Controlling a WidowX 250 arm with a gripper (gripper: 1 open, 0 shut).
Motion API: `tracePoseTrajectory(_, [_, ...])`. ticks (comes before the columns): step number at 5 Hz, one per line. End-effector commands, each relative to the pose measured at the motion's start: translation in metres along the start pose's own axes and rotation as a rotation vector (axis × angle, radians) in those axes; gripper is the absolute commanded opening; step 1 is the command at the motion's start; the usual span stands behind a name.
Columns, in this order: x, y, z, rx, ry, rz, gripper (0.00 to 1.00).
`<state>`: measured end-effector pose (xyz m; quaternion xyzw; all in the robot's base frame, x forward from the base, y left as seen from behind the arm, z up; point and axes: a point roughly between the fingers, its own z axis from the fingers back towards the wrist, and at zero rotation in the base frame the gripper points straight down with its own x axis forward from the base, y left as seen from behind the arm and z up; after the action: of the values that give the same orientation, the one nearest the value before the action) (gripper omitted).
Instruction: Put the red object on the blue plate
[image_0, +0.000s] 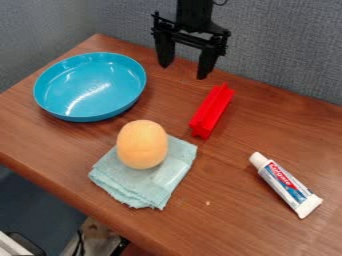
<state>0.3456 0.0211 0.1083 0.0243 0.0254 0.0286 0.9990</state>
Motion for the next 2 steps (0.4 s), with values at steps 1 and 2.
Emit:
tracePoseTrajectory(1, [0.009,-0.006,0.011,-0.008,-0.051,-0.014,1.0])
tracePoseTrajectory(2, [0.011,-0.017,0.004,-0.02,-0.046,-0.032,1.0])
